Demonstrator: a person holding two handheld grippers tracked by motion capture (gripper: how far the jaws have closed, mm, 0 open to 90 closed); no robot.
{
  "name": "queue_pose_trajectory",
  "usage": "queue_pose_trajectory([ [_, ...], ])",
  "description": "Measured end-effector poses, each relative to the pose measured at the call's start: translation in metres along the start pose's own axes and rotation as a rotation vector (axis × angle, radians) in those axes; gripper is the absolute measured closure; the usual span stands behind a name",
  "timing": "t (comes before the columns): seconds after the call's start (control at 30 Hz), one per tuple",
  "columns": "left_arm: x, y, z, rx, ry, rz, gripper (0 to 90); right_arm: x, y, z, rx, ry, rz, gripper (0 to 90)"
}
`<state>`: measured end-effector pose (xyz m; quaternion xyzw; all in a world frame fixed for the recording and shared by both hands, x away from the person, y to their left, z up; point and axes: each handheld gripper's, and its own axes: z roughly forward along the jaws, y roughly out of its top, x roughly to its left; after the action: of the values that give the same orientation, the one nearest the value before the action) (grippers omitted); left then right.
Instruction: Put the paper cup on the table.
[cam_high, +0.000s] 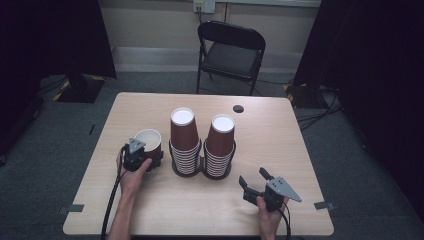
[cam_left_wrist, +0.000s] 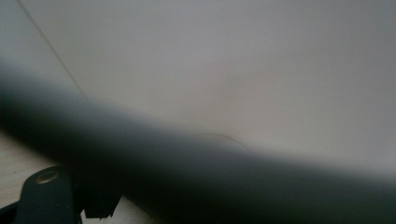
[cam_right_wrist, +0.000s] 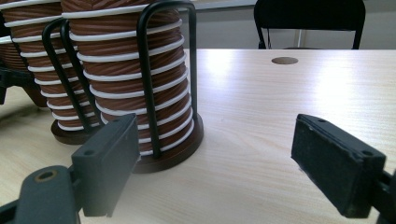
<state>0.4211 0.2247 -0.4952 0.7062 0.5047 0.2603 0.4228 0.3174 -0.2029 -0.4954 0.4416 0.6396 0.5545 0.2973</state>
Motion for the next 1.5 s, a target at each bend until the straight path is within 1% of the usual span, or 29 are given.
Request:
queue_pose_trajectory([
  [0.03,-0.001,0.000,-0.001,-0.007,0.001,-0.007,15.5,0.000,0.000,0.000,0.000,-0.001,0.000,14.7],
  [0.13,-0.001,0.001,-0.003,0.011,-0.002,-0.015,15.2,0.000,0.000,0.000,-0.005,-0.005,0.001,15.0],
  [0.2,-0.002,0.001,-0.003,0.013,0.010,-0.017,15.4,0.000,0.000,-0.001,-0.008,-0.003,-0.001,15.1],
  [0.27,-0.002,0.001,-0.005,0.022,0.004,-0.012,15.5,0.000,0.000,-0.001,-0.007,0.000,0.005,15.0],
  [0.33,-0.003,0.002,-0.007,0.031,0.022,0.011,15.6,0.000,0.000,-0.001,-0.004,0.002,0.005,15.0],
  [0.4,-0.003,0.001,-0.007,0.034,0.013,0.007,15.5,0.000,0.000,-0.001,-0.005,0.001,0.003,15.0],
  [0.43,-0.003,0.001,-0.007,0.046,0.012,0.016,15.4,0.000,0.000,-0.001,-0.006,0.002,0.004,15.0],
  [0.47,-0.004,0.000,-0.006,0.049,0.022,0.024,15.6,0.000,0.000,-0.001,-0.006,0.003,0.005,15.0],
  [0.5,-0.005,-0.002,-0.007,0.029,0.027,0.023,15.6,0.000,0.000,-0.001,-0.006,0.003,0.006,14.9],
  [0.57,-0.005,-0.003,-0.007,0.034,0.013,0.020,15.4,0.000,0.000,-0.001,-0.004,0.005,0.009,14.9],
  [0.6,-0.005,-0.004,-0.008,0.032,0.016,0.029,15.6,0.000,0.000,-0.001,-0.005,0.004,0.008,14.9],
  [0.67,-0.004,-0.005,-0.010,0.020,0.013,0.016,15.6,0.000,0.000,-0.001,-0.005,0.006,0.009,14.9],
  [0.7,-0.005,-0.006,-0.011,0.006,0.008,0.002,15.6,0.000,0.000,-0.001,-0.005,0.006,0.009,14.9],
  [0.73,-0.004,-0.007,-0.012,0.011,0.007,0.013,15.5,0.000,0.000,-0.001,-0.005,0.007,0.010,14.9],
  [0.8,-0.004,-0.009,-0.014,0.011,0.011,0.014,15.6,0.000,0.000,-0.001,-0.005,0.008,0.010,14.8],
  [0.87,-0.004,-0.011,-0.016,-0.002,0.010,-0.002,15.5,0.000,0.000,-0.001,-0.007,0.008,0.010,14.8],
  [0.9,-0.003,-0.012,-0.018,-0.001,0.006,-0.001,15.6,0.000,0.000,-0.001,-0.007,0.009,0.010,14.8],
  [1.0,-0.004,-0.013,-0.021,-0.004,0.017,0.012,15.6,0.000,0.000,-0.001,-0.006,0.011,0.010,14.8],
  [1.03,-0.003,-0.014,-0.023,-0.006,0.016,0.007,15.5,0.000,0.000,-0.001,-0.006,0.011,0.010,14.8],
  [1.07,-0.003,-0.015,-0.025,-0.012,0.012,0.005,15.6,0.000,0.000,-0.001,-0.006,0.011,0.009,14.8],
  [1.13,-0.004,-0.017,-0.029,-0.032,0.007,-0.013,15.6,0.000,0.000,-0.001,-0.008,0.011,0.009,14.7],
  [1.2,-0.006,-0.020,-0.034,-0.048,0.011,-0.017,15.5,0.000,0.000,-0.001,-0.007,0.013,0.010,14.8],
  [1.27,-0.007,-0.023,-0.038,-0.067,-0.002,-0.029,15.6,0.000,0.000,-0.001,-0.006,0.013,0.010,14.7],
  [1.33,-0.010,-0.025,-0.042,-0.082,-0.004,-0.020,15.6,0.000,0.000,-0.001,-0.006,0.013,0.010,14.8],
  [1.4,-0.011,-0.027,-0.046,-0.093,-0.003,-0.021,15.6,0.000,0.000,-0.001,-0.007,0.014,0.009,14.8],
  [1.43,-0.012,-0.029,-0.049,-0.106,-0.012,-0.022,15.6,-0.001,0.000,-0.001,-0.008,0.015,0.008,14.7],
  [1.5,-0.014,-0.031,-0.053,-0.118,-0.015,-0.020,15.7,-0.001,0.000,-0.001,-0.008,0.016,0.011,14.7],
])
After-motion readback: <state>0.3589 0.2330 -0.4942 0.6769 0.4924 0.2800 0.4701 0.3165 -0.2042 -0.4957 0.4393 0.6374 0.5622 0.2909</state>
